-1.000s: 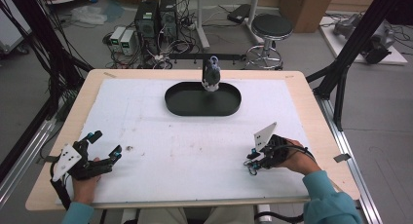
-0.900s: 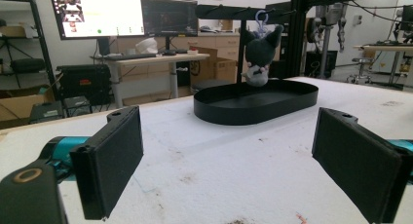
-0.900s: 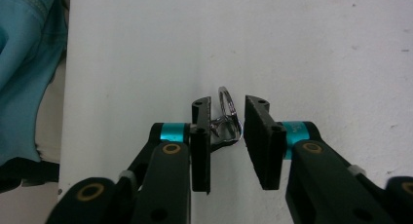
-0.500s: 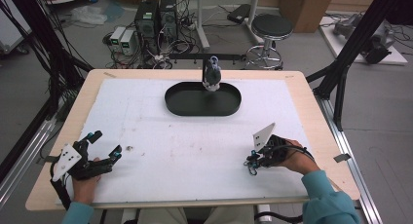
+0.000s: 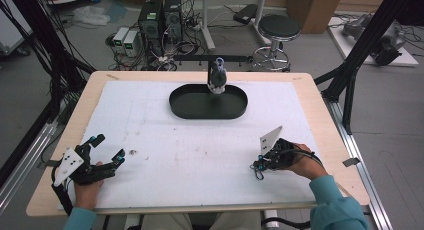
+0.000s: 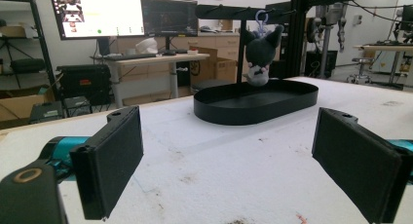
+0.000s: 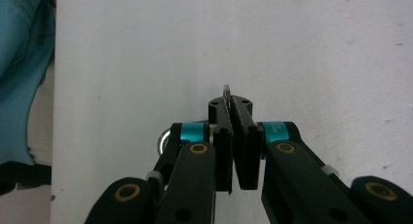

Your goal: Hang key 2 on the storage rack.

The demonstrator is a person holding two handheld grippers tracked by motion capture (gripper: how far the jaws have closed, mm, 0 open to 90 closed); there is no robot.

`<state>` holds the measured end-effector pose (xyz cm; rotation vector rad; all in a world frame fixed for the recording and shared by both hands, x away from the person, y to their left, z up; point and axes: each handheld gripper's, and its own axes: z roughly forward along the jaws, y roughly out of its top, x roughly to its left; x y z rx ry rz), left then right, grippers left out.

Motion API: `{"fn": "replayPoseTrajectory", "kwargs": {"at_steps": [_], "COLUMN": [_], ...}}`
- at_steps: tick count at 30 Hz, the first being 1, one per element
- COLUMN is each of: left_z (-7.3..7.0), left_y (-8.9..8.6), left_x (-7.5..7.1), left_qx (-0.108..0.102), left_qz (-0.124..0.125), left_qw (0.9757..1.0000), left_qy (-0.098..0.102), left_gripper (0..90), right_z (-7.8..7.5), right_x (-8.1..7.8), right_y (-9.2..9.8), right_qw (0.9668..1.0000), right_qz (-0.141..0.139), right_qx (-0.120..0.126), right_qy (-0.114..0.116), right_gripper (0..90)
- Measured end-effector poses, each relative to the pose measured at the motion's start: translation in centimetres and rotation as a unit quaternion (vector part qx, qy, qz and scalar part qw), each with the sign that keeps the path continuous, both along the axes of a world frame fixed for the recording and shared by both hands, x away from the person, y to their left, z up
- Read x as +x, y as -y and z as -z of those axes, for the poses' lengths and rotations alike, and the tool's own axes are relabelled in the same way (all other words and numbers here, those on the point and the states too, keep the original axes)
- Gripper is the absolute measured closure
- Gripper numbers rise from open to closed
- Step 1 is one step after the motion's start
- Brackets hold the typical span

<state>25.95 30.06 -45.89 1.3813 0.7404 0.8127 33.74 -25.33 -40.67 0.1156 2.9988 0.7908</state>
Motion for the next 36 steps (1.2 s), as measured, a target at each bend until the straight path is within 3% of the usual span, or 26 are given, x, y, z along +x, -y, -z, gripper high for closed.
{"fn": "replayPoseTrajectory", "kwargs": {"at_steps": [3, 7, 12, 16, 20, 23, 30, 36], "left_z": [0.0, 0.0, 0.0, 0.0, 0.0, 0.0, 0.0, 0.0], "left_y": [0.0, 0.0, 0.0, 0.0, 0.0, 0.0, 0.0, 0.0], "left_x": [0.0, 0.0, 0.0, 0.0, 0.0, 0.0, 0.0, 0.0], "left_qx": [0.000, 0.000, 0.000, 0.000, 0.001, 0.001, 0.000, 0.001], "left_qz": [0.000, 0.000, 0.000, 0.000, 0.000, 0.000, -0.001, 0.000], "left_qw": [1.0000, 1.0000, 1.0000, 1.0000, 1.0000, 1.0000, 1.0000, 1.0000], "left_qy": [0.000, 0.000, 0.000, 0.000, 0.001, 0.000, 0.001, 0.001], "left_gripper": [11.8, 11.7, 11.8, 11.8, 11.8, 11.8, 11.8, 11.8], "right_z": [-0.2, -0.7, -1.9, -2.4, -3.0, -3.4, -4.6, -6.4], "right_x": [0.1, 0.2, 0.5, 0.6, 0.9, 1.2, 1.9, 2.7], "right_y": [0.1, 0.5, 1.4, 1.7, 1.8, 2.0, 2.1, 1.4], "right_qw": [0.9997, 0.9978, 0.9894, 0.9836, 0.9731, 0.9626, 0.9423, 0.9345], "right_qz": [0.017, 0.045, 0.079, 0.102, 0.125, 0.140, 0.181, 0.190], "right_qx": [0.012, 0.046, 0.118, 0.146, 0.191, 0.229, 0.281, 0.301], "right_qy": [-0.010, -0.017, -0.028, -0.030, -0.034, -0.037, -0.019, 0.004], "right_gripper": [88.4, 88.6, 88.6, 88.6, 88.6, 88.6, 88.8, 88.8]}}
